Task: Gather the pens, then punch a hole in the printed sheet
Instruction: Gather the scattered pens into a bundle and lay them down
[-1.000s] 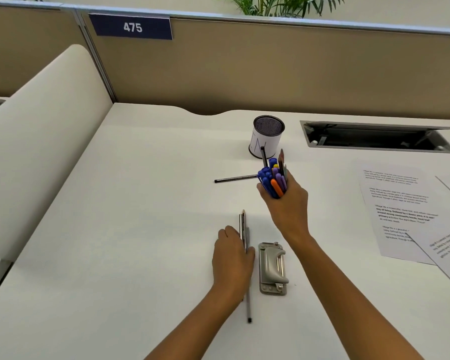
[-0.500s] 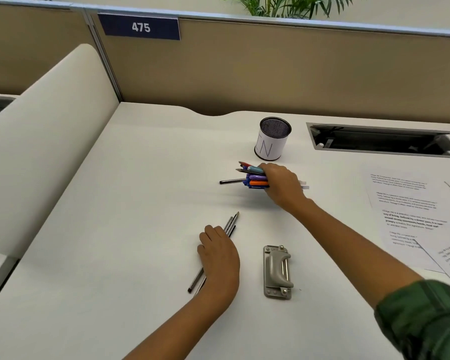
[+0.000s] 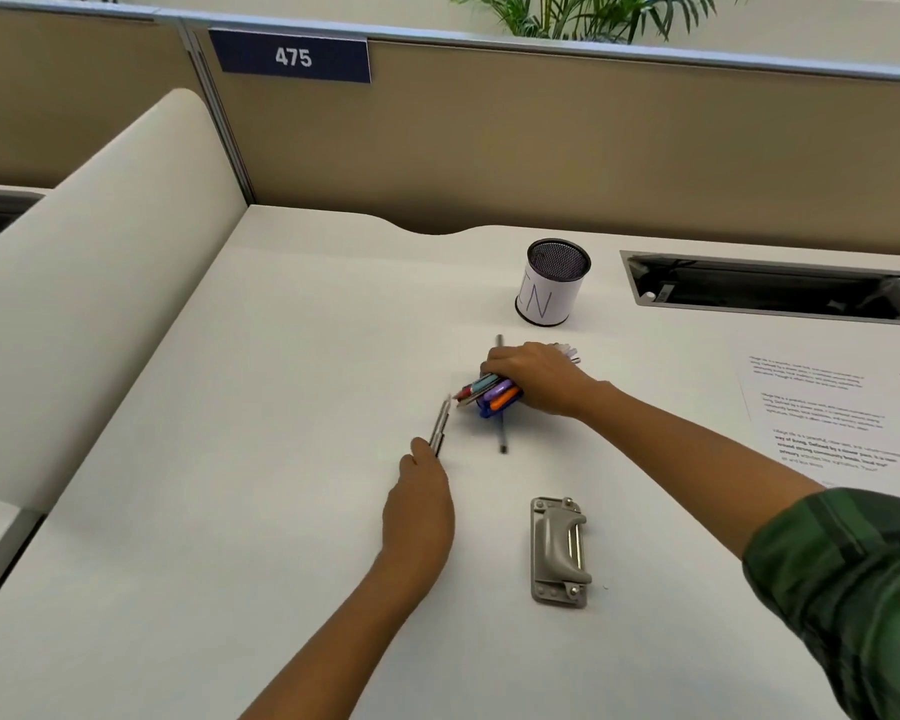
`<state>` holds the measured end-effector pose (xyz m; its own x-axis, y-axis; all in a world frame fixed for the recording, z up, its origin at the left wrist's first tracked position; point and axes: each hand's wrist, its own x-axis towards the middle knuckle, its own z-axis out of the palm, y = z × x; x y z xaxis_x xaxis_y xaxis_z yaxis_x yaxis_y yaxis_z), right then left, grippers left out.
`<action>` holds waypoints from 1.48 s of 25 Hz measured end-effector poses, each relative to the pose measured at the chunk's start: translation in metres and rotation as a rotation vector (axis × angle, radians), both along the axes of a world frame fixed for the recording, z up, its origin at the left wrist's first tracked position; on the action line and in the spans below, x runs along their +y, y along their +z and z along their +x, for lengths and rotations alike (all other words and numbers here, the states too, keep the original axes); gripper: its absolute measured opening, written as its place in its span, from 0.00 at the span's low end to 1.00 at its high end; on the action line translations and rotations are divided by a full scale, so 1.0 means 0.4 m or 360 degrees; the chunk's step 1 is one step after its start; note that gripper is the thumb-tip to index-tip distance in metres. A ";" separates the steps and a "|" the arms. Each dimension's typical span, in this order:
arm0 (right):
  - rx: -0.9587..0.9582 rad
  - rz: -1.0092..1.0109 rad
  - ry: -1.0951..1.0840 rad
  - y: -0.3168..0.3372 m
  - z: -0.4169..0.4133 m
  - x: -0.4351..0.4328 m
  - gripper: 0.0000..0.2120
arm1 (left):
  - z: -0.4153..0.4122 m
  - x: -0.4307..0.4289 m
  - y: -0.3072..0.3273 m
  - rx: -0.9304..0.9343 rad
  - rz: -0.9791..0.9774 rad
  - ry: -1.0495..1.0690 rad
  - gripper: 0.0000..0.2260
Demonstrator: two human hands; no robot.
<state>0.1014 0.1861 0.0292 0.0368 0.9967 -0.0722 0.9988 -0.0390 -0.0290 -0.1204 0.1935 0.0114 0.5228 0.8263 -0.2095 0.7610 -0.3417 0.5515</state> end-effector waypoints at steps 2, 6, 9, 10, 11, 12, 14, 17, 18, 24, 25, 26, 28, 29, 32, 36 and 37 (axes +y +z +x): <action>0.0025 0.0150 0.0019 -0.008 -0.013 -0.020 0.16 | 0.004 0.028 0.007 -0.0212 -0.0235 0.0209 0.09; 0.0411 0.0586 -0.0655 -0.023 -0.059 -0.024 0.13 | -0.002 0.063 0.002 -0.0529 -0.0484 0.0396 0.08; 0.0518 0.0274 -0.1166 -0.015 -0.082 0.009 0.20 | 0.000 0.072 -0.002 -0.0650 -0.0688 0.0410 0.09; 0.0576 0.0128 -0.1226 -0.012 -0.088 0.017 0.22 | 0.004 0.073 -0.002 -0.0712 -0.0774 0.0444 0.08; 0.0615 0.0011 -0.1246 -0.010 -0.093 0.023 0.23 | 0.006 0.072 0.000 -0.0779 -0.0867 0.0492 0.07; 0.0636 -0.0058 -0.1242 -0.011 -0.096 0.028 0.23 | 0.007 0.073 0.002 -0.0847 -0.0955 0.0535 0.05; 0.0638 -0.0121 -0.1209 -0.008 -0.103 0.039 0.18 | 0.005 0.078 0.011 -0.0950 -0.1062 0.0564 0.04; 0.0723 -0.0157 -0.1219 0.011 -0.111 0.041 0.17 | -0.006 0.085 0.025 -0.1065 -0.1096 0.0449 0.06; 0.0832 -0.0119 -0.1249 0.018 -0.116 0.037 0.17 | -0.010 0.090 0.029 -0.1088 -0.1094 0.0394 0.06; 0.2021 0.0296 -0.1320 0.066 -0.230 0.005 0.06 | -0.016 0.119 0.054 -0.1149 -0.1500 0.0498 0.12; 0.2074 0.0280 -0.1322 0.069 -0.253 0.000 0.07 | -0.011 0.119 0.062 -0.1178 -0.1597 0.0573 0.15; 0.2084 0.0236 -0.1325 0.068 -0.276 -0.005 0.09 | -0.006 0.116 0.071 -0.1213 -0.1689 0.0624 0.18; 0.1957 0.0138 -0.1307 0.054 -0.317 -0.017 0.14 | -0.002 0.106 0.087 -0.1233 -0.1813 0.0657 0.24; 0.1837 0.0122 -0.1304 0.046 -0.334 -0.022 0.16 | -0.001 0.100 0.091 -0.1225 -0.1852 0.0673 0.26; 0.1752 0.0197 -0.1311 0.023 -0.359 -0.035 0.17 | -0.004 0.089 0.096 -0.1245 -0.1898 0.0761 0.25; 0.1845 0.0301 -0.1291 0.005 -0.381 -0.053 0.08 | -0.009 0.088 0.112 -0.1297 -0.2025 0.0741 0.24; 0.1849 0.0355 -0.1291 0.003 -0.386 -0.057 0.06 | -0.011 0.084 0.119 -0.1336 -0.2067 0.0694 0.24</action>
<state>-0.0532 0.1634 0.0305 0.6202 0.7236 -0.3029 0.1094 -0.4621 -0.8801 -0.1246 0.2271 0.0588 0.6293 0.4360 -0.6434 0.0179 0.8195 0.5728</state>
